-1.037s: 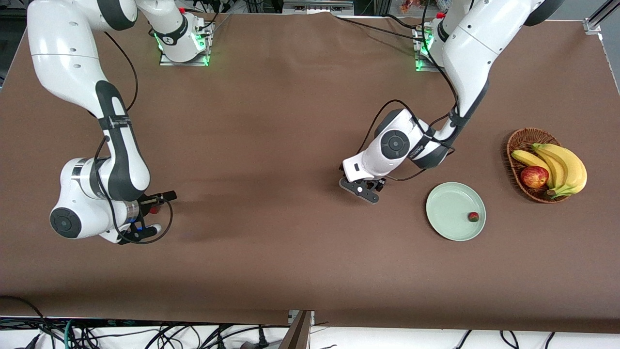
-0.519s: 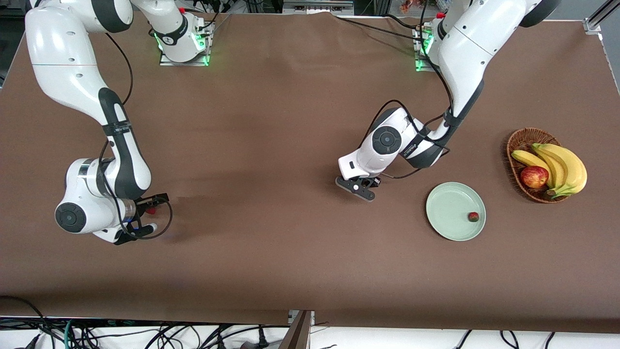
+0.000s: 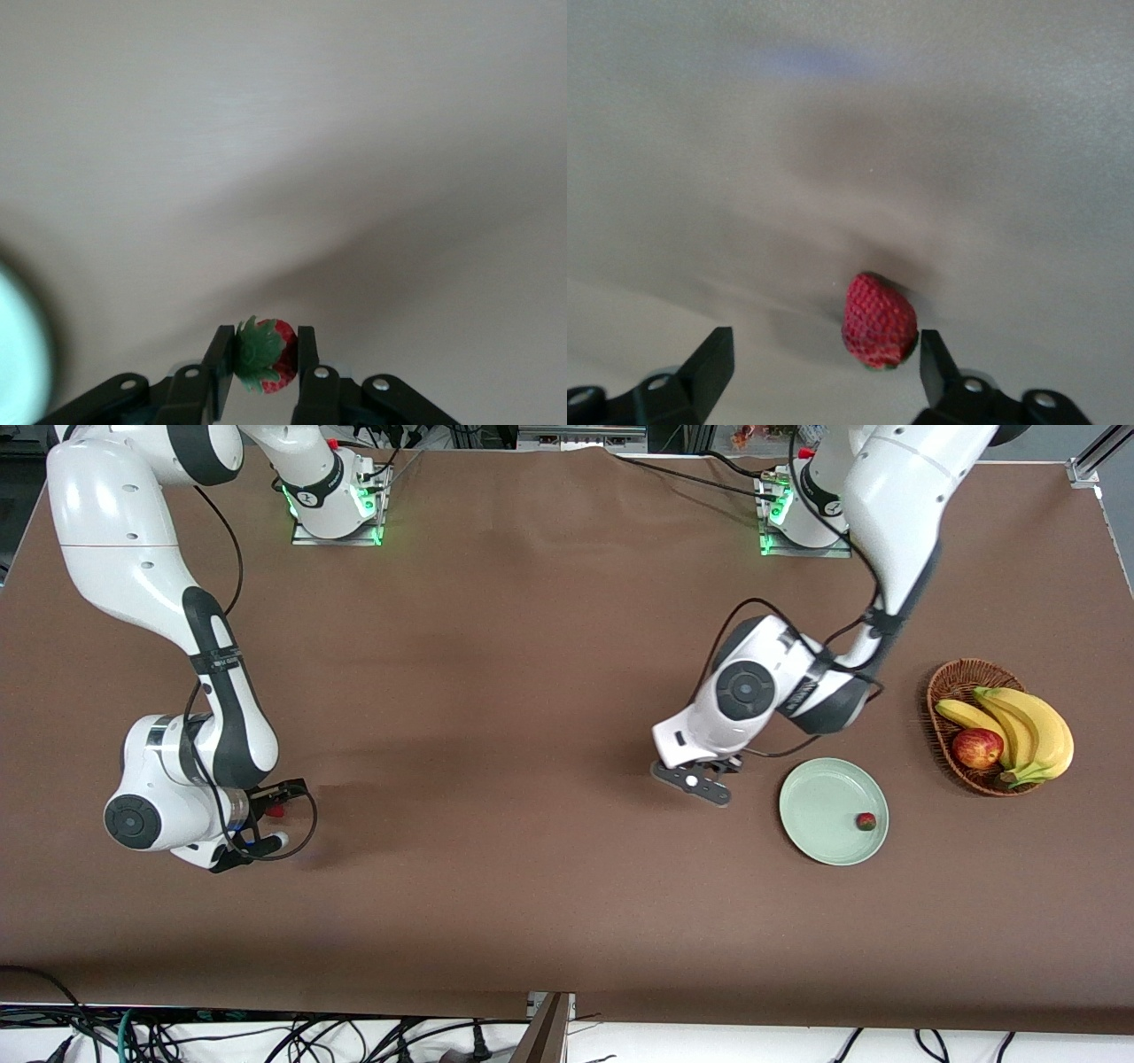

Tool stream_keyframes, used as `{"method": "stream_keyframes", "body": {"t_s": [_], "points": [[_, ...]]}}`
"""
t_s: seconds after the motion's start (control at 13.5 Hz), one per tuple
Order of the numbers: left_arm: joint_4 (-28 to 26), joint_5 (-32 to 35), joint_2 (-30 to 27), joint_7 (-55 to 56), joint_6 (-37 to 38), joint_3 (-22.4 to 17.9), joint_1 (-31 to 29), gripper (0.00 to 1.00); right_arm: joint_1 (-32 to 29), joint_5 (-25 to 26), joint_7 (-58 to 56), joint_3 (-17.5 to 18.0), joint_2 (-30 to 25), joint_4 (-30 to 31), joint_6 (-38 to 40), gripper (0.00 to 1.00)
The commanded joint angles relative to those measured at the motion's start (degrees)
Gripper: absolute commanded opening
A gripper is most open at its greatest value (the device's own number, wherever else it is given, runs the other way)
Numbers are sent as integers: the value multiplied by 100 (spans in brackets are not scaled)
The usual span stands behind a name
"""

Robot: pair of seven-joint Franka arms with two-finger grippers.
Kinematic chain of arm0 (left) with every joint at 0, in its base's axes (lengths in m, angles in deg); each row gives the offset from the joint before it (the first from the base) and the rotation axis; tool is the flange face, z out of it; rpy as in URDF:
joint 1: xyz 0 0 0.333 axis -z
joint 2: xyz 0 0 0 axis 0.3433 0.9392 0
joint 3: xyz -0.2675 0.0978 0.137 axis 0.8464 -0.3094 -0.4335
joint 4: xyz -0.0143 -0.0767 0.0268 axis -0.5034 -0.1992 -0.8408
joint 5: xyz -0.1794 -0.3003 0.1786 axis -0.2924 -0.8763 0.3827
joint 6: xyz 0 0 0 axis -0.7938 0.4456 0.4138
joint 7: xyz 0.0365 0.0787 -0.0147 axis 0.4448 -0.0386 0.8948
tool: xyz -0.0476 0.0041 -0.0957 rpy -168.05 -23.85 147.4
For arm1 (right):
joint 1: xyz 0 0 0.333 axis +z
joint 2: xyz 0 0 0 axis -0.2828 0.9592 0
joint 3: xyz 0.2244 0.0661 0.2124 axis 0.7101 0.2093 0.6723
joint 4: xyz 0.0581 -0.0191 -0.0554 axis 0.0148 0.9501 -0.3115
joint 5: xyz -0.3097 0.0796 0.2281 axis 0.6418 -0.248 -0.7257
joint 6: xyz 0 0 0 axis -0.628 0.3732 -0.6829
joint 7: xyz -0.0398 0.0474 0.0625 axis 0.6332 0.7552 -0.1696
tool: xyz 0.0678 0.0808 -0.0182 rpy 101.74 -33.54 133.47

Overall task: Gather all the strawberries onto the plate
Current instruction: 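Place the strawberry on the plate with the left gripper while the right gripper lifts another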

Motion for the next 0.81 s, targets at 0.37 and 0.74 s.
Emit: {"method": "stream_keyframes", "body": {"t_s": [0.37, 0.74], "points": [[-87, 159, 128, -2582, 374, 4, -1357, 6, -94, 142, -262, 66, -30, 96, -111, 7], [-263, 159, 321, -3162, -66, 4, -1945, 11, 72, -173, 78, 512, -135, 70, -23, 0]]}}
